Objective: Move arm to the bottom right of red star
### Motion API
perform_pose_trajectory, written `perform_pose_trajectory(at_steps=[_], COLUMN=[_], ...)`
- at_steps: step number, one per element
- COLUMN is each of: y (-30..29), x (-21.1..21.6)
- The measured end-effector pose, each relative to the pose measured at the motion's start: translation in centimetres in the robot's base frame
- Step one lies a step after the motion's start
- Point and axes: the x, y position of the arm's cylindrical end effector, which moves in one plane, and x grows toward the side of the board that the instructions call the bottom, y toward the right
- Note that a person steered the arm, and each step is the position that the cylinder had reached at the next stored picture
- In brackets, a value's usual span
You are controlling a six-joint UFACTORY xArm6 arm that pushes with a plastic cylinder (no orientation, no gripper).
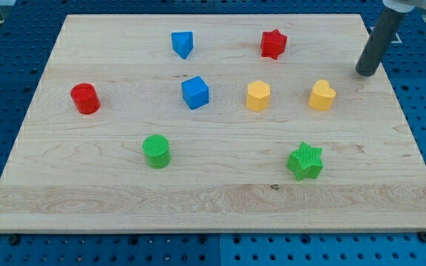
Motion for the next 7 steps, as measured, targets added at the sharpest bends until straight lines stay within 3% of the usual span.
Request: perform_pose_trajectory(at_steps=[7], y=[-10.0], x=[-1.5])
